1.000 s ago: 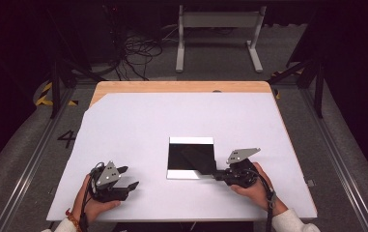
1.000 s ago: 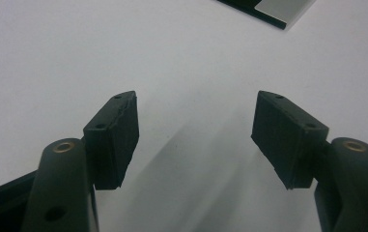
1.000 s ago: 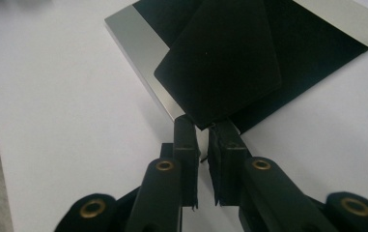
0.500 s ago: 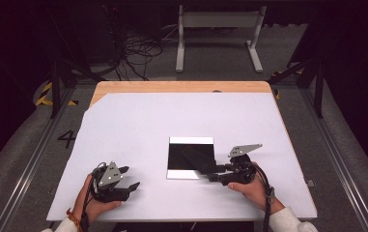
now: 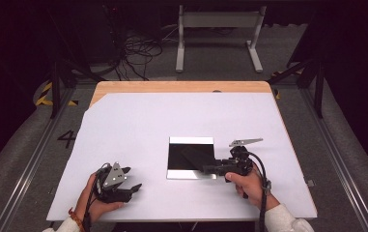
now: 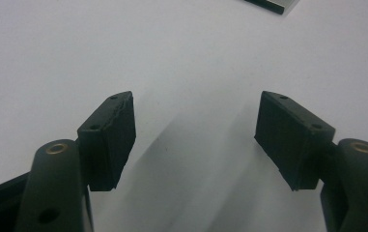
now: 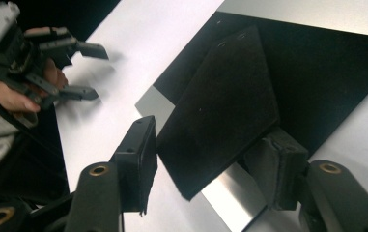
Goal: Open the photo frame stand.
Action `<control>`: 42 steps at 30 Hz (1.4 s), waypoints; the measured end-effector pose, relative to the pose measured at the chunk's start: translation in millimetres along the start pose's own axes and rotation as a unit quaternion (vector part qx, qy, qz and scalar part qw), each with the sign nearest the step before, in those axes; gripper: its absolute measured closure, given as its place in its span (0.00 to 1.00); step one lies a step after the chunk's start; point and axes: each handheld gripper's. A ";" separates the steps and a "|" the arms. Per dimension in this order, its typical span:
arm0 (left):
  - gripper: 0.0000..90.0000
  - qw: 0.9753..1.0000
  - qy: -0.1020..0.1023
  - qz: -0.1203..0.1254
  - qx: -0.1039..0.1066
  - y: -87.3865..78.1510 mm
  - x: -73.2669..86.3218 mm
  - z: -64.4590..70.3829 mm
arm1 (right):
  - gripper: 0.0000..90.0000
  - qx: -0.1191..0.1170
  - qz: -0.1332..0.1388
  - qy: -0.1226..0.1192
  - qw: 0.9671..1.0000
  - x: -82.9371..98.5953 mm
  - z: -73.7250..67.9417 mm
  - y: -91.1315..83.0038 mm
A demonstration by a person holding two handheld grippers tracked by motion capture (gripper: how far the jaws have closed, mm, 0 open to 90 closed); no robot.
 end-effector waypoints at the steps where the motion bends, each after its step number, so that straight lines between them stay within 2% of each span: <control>1: 0.35 1.000 0.000 0.000 0.000 0.0 0.0 0.0 | 0.51 0.000 0.000 0.000 1.000 0.0 0.0 0.0; 3: 0.34 1.000 -0.001 0.000 0.000 0.2 0.2 -0.2 | 0.51 -0.011 0.007 0.018 1.000 -1.2 1.8 -1.3; 4: 0.34 1.000 -0.001 -0.002 0.000 0.2 0.1 -0.2 | 0.50 -0.016 0.002 0.025 1.000 -1.8 2.9 -1.4; 8: 0.32 1.000 0.001 -0.002 -0.002 0.1 -0.2 0.8 | 0.47 0.003 0.005 0.036 0.999 0.3 6.1 -0.1; 11: 0.31 1.000 -0.001 -0.005 -0.001 1.1 -0.5 0.8 | 0.49 -0.003 0.009 0.048 0.999 2.4 7.9 2.9; 14: 0.30 1.000 0.001 -0.007 0.000 2.4 -1.3 1.7 | 0.53 -0.002 0.013 0.038 0.999 2.9 6.1 7.9; 16: 0.29 1.000 0.001 -0.006 0.004 3.3 -2.5 2.4 | 0.54 0.000 0.021 0.042 0.999 3.3 6.6 11.0; 19: 0.28 1.000 0.003 0.002 0.016 5.2 -5.0 2.5 | 0.56 -0.001 0.024 0.049 0.999 2.6 7.7 11.6; 21: 0.28 1.000 -0.003 0.012 0.028 7.6 -8.1 1.6 | 0.58 0.001 0.024 0.048 0.999 2.3 8.0 12.1; 27: 0.26 0.997 -0.035 0.046 0.058 16.1 -21.0 -6.7 | 0.60 -0.006 0.024 0.036 0.999 2.7 9.5 11.4; 29: 0.25 0.996 -0.042 0.051 0.062 19.8 -25.2 -10.2 | 0.60 -0.004 0.024 0.029 0.999 2.7 8.7 11.2; 34: 0.24 0.995 -0.049 0.047 0.073 35.6 -38.7 -13.2 | 0.62 -0.002 0.027 0.008 1.000 2.1 5.0 9.2; 36: 0.24 0.995 -0.047 0.045 0.078 38.0 -40.8 -13.4 | 0.62 -0.001 0.028 -0.001 1.000 2.3 4.1 8.3; 38: 0.24 0.994 -0.045 0.038 0.091 49.3 -50.7 -12.0 | 0.63 -0.001 0.030 -0.013 0.999 2.4 1.9 7.3; 40: 0.24 0.994 -0.044 0.037 0.090 52.5 -53.6 -11.9 | 0.63 0.000 0.029 -0.019 0.999 2.3 1.1 7.1; 42: 0.23 0.993 -0.052 0.038 0.103 61.6 -61.1 -13.1 | 0.63 0.001 0.029 -0.033 0.999 3.3 -0.6 5.8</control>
Point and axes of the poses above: each handheld gripper's, and its own axes: y roughly forward along the jaws, x roughly out of its underside, z roughly to its right, and after that the axes turned 1 degree about y, right-handed
